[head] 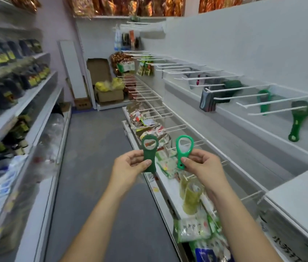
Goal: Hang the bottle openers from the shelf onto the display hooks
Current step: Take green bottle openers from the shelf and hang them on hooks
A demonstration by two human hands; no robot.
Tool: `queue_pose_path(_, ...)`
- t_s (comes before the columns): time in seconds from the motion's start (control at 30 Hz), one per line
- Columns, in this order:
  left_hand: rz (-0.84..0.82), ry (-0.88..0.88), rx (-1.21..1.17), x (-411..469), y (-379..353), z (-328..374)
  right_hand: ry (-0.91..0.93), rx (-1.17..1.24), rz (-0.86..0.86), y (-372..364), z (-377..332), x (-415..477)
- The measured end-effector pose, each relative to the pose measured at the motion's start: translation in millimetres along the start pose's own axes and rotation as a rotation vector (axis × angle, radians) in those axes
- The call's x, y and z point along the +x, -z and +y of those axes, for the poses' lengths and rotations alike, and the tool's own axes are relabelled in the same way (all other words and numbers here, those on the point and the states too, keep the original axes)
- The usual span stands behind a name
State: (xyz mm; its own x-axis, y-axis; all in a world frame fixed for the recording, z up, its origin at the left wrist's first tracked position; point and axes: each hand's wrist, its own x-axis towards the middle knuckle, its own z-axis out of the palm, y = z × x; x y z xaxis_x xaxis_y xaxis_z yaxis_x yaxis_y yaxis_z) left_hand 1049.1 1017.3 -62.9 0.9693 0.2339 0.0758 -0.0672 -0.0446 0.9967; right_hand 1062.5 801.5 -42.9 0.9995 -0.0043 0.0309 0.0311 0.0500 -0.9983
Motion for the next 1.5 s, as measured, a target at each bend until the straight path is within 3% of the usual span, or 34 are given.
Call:
queue_pose_path(0.2, -0.087, 0.005, -0.038, 98.1, -39.3, 8.7, -0.004, -0.015, 0.122, 13.0, 0.1, 81.0)
queue_pose_path(0.4, -0.283, 0.034, -0.103, 165.4, -82.0, -0.7, -0.039, 0.012, 0.328, 30.9, 12.7, 127.5)
queue_pose_path(0.7, -0.655, 0.071, -0.142, 256.9, -127.5, -18.7, -0.050, -0.012, 0.724, 20.0, 17.9, 150.3)
queue_pose_path(0.93, -0.840, 0.062, -0.147, 298.9, -125.7, -14.9, -0.056, -0.002, 0.936, -21.0, 19.5, 149.6)
queue_pose_path(1.5, -0.892, -0.034, -0.225, 305.6, -80.2, 7.2, 0.061, 0.010, 1.001, -70.8, -5.3, 122.9)
